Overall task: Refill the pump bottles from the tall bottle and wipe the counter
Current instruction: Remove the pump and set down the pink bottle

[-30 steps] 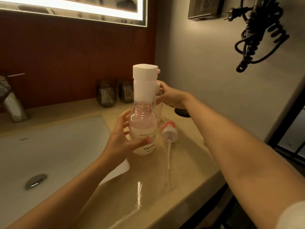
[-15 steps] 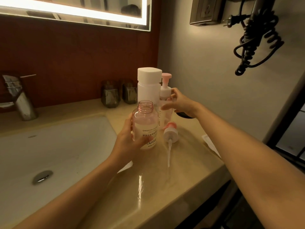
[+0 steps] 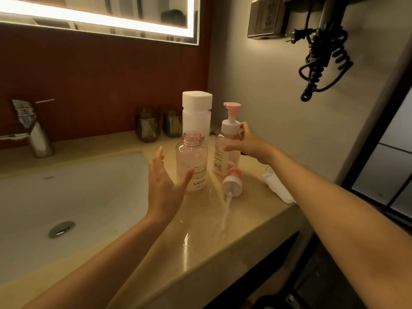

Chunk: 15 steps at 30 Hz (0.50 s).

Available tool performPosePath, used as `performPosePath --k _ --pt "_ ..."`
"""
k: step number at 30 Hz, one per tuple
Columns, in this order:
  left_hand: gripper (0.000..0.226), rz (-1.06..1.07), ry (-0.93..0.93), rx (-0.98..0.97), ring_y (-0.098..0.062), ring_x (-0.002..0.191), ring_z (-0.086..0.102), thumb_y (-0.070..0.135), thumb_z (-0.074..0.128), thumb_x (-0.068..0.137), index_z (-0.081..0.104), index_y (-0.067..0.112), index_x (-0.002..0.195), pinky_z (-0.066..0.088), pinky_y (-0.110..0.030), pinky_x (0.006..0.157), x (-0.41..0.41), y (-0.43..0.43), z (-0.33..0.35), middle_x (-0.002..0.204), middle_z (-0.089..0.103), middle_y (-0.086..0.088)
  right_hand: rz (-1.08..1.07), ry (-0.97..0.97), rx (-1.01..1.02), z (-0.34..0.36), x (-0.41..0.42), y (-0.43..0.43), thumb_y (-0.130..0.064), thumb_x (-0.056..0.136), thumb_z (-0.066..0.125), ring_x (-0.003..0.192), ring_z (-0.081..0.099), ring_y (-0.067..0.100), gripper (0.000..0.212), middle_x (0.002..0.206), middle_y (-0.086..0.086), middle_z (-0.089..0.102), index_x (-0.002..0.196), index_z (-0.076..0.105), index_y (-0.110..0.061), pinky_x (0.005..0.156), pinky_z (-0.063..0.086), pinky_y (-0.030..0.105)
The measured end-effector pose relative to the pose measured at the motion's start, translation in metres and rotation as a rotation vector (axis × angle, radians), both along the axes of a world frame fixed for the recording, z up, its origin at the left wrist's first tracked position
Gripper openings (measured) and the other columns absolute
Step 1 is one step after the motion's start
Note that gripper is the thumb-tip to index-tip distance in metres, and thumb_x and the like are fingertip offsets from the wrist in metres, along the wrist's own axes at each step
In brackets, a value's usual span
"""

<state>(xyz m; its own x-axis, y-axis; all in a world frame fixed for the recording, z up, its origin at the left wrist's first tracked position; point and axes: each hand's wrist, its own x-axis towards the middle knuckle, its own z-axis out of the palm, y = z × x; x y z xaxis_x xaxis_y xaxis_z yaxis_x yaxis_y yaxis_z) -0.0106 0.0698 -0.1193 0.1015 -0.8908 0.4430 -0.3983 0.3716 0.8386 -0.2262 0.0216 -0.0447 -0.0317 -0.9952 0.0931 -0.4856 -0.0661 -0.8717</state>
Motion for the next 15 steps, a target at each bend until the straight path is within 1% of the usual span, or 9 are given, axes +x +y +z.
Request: performPosePath --k 2,4,7,8,10,11,12,15 --pt "0.078 0.005 0.018 -0.016 -0.020 0.127 0.036 0.038 0.065 0.079 0.022 0.019 0.142 0.036 -0.041 0.104 0.000 0.006 0.002 0.142 0.034 -0.007 -0.041 0.006 -0.025 -0.001 -0.004 0.006 -0.007 0.077 0.070 0.107 0.046 0.017 0.067 0.117 0.003 0.043 0.128 0.026 -0.012 0.085 0.041 0.029" --pt "0.073 -0.004 0.015 -0.017 -0.020 0.125 0.038 0.035 0.064 0.081 0.026 0.017 0.140 0.037 -0.039 0.103 -0.001 0.010 0.003 0.140 0.036 -0.008 -0.076 0.017 -0.070 -0.003 -0.007 0.011 -0.008 0.076 0.072 0.105 0.047 0.017 0.066 0.114 0.001 0.044 0.126 0.028 -0.012 0.084 0.043 0.029" --pt "0.067 0.005 0.015 -0.041 -0.019 0.123 0.039 0.034 0.062 0.083 0.029 0.017 0.139 0.038 -0.037 0.102 -0.003 0.014 0.004 0.139 0.038 -0.007 -0.125 -0.044 -0.166 0.005 -0.007 0.016 -0.013 0.075 0.073 0.102 0.051 0.017 0.066 0.109 0.000 0.047 0.124 0.030 -0.013 0.076 0.047 0.025" --pt "0.066 0.009 0.020 -0.049 -0.019 0.123 0.040 0.033 0.062 0.083 0.030 0.017 0.138 0.038 -0.036 0.101 -0.003 0.015 0.003 0.138 0.038 -0.006 -0.131 -0.066 -0.191 0.012 -0.005 0.017 -0.014 0.075 0.073 0.102 0.051 0.017 0.066 0.109 0.000 0.048 0.125 0.029 -0.012 0.077 0.047 0.026" --pt "0.063 0.012 0.029 -0.065 -0.018 0.122 0.040 0.031 0.062 0.084 0.031 0.016 0.137 0.038 -0.035 0.101 -0.004 0.017 0.006 0.137 0.039 -0.006 -0.119 -0.082 -0.218 0.027 0.002 0.020 -0.015 0.075 0.073 0.103 0.051 0.018 0.068 0.111 0.002 0.048 0.126 0.028 -0.012 0.086 0.048 0.033" --pt "0.062 0.015 0.035 -0.076 -0.019 0.122 0.040 0.030 0.062 0.084 0.032 0.015 0.136 0.039 -0.036 0.101 -0.004 0.019 0.007 0.136 0.040 -0.007 -0.105 -0.073 -0.224 0.035 0.006 0.023 -0.016 0.075 0.073 0.104 0.051 0.019 0.068 0.111 0.003 0.048 0.126 0.028 -0.012 0.089 0.048 0.037" --pt "0.060 0.016 0.044 -0.088 -0.019 0.121 0.041 0.028 0.062 0.085 0.033 0.014 0.136 0.039 -0.036 0.101 -0.003 0.021 0.010 0.135 0.041 -0.007 -0.093 -0.051 -0.229 0.042 0.011 0.028 -0.016 0.076 0.073 0.104 0.052 0.020 0.068 0.112 0.003 0.048 0.126 0.028 -0.012 0.088 0.048 0.038" --pt "0.059 0.019 0.055 -0.114 -0.018 0.119 0.042 0.028 0.062 0.084 0.034 0.014 0.134 0.039 -0.035 0.100 0.001 0.027 0.018 0.134 0.042 -0.008 -0.058 0.017 -0.230 0.058 0.029 0.050 -0.018 0.078 0.070 0.100 0.050 0.019 0.065 0.111 0.002 0.047 0.126 0.027 -0.014 0.080 0.045 0.034"
